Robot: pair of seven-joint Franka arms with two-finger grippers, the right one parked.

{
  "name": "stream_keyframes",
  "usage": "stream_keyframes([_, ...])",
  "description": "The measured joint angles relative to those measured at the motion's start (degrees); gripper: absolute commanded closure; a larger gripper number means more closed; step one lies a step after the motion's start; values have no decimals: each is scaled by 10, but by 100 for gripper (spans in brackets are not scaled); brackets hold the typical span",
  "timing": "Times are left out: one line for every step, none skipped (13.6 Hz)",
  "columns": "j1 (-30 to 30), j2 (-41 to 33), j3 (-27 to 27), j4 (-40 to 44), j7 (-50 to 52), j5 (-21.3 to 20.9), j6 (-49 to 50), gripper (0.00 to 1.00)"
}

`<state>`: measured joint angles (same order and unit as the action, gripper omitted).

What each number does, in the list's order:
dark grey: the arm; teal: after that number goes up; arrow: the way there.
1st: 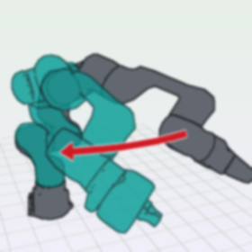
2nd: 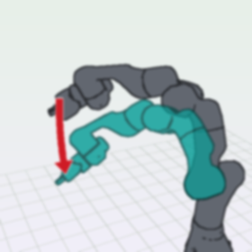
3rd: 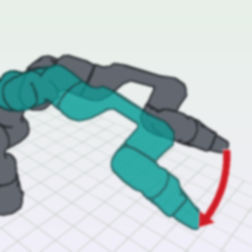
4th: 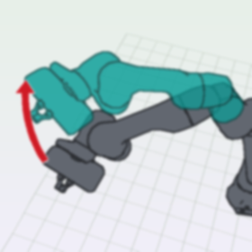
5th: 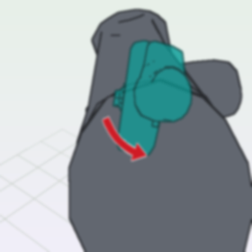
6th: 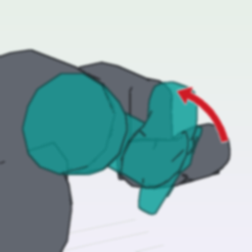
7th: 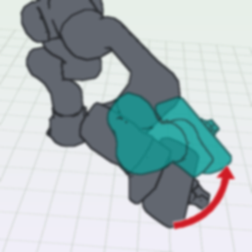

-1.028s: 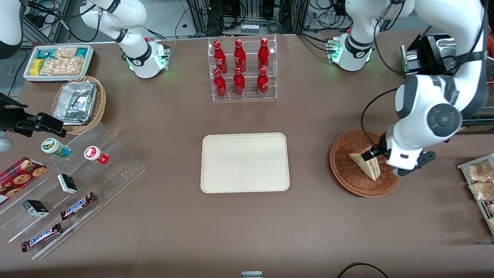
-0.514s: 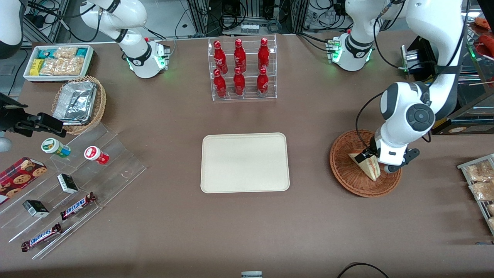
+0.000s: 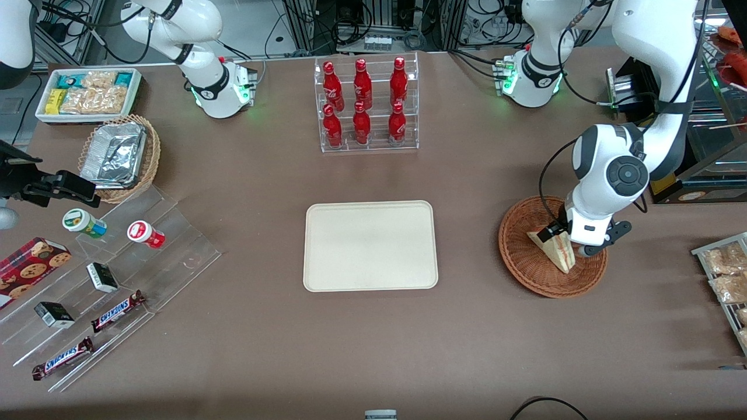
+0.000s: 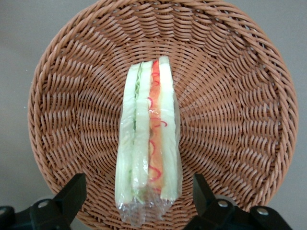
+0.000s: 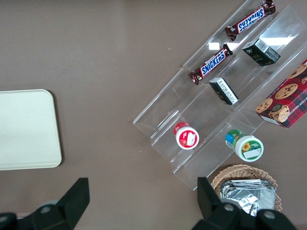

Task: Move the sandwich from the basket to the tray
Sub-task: 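Lower the open left gripper around the wrapped sandwich and close it, then lift the sandwich out of the basket with the left gripper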

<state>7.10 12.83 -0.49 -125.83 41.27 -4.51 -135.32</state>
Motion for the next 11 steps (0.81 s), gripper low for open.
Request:
stream_keyframes([0,1,-1,0,5,0,-4,67])
stream_keyframes([0,1,-1,0,12,0,-6,85])
stream_keyframes([0,2,-1,0,21,0,-9,100])
stream_keyframes([0,3,-1,1,27,0,-12,100])
stream_keyframes([0,4,-1,3,32,0,-13,100])
stream_keyframes([0,5,-1,8,33,0,-13,100])
stream_keyframes([0,6,-1,12,34,-1,-13,100])
stream_keyframes([0,6,-1,16,34,-2,-13,100])
stream_keyframes([0,6,-1,22,34,-3,-9,100])
stream_keyframes([1,5,0,30,33,-5,5,100])
stream_keyframes([2,2,2,45,29,-6,40,100])
